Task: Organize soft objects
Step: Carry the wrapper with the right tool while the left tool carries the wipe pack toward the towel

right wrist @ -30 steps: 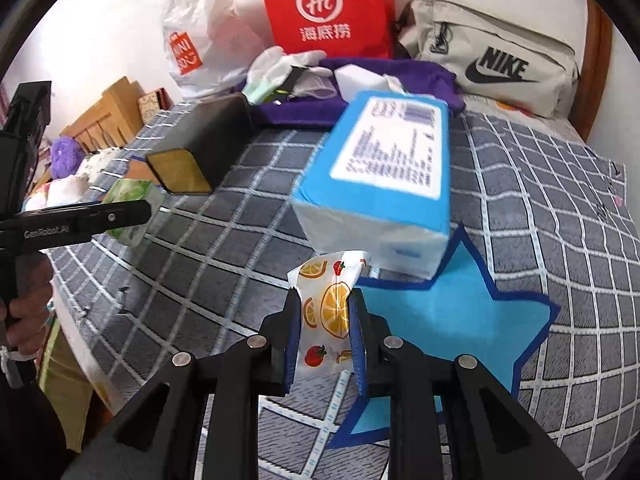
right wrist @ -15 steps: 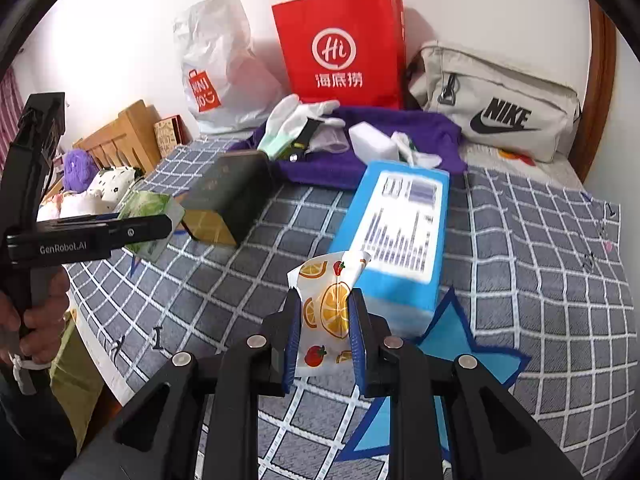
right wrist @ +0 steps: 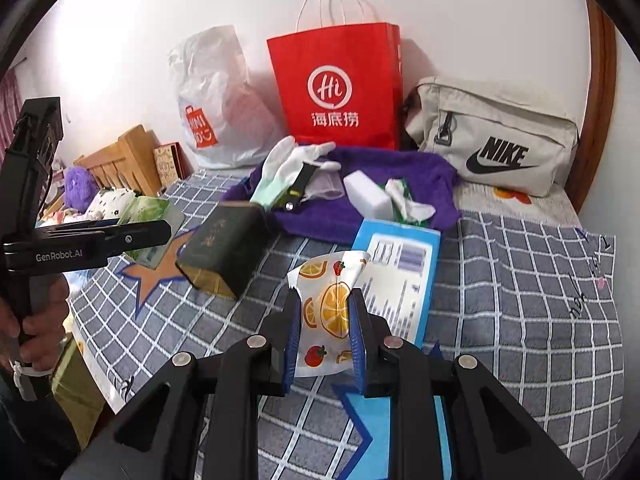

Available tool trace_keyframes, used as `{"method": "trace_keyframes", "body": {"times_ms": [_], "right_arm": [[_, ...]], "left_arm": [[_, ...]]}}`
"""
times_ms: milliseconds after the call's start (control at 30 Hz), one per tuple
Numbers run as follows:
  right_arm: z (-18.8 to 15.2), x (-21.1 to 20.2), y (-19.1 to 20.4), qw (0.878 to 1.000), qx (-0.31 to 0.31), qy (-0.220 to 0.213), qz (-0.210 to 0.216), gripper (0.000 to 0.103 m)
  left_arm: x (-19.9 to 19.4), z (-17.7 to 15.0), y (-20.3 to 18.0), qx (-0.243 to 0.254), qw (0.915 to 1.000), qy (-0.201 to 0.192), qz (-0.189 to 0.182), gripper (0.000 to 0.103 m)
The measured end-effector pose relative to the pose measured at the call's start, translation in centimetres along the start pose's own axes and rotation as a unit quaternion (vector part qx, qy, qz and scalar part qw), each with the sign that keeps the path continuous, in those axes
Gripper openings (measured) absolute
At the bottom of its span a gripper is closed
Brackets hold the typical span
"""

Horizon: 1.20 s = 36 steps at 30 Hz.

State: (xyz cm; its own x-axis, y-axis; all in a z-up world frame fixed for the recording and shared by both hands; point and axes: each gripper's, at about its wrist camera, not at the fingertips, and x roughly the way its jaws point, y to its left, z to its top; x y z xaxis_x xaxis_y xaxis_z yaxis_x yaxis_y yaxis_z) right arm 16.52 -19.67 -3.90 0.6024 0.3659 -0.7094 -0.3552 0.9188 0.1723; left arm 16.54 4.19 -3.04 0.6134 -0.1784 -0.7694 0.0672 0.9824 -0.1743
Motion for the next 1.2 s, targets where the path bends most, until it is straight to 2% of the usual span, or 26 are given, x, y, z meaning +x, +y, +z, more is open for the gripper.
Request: {"method": "trace_keyframes", "body": {"times_ms": [400, 1200], "right_arm": [[3.6, 1.4, -1.2, 1.000, 0.005, -0.016, -0.005, 0.022], [11.4, 8.4, -4.0, 1.000, -0.009, -0.019, -0.017, 0.023]], "left_arm": [[1.2, 3.6, -0.6, 0.015, 0.9999, -0.002, 0.000, 0.070], [7.9, 10.4, -0.1, 0.011, 0.9999, 0.006, -0.002, 0.070]]}}
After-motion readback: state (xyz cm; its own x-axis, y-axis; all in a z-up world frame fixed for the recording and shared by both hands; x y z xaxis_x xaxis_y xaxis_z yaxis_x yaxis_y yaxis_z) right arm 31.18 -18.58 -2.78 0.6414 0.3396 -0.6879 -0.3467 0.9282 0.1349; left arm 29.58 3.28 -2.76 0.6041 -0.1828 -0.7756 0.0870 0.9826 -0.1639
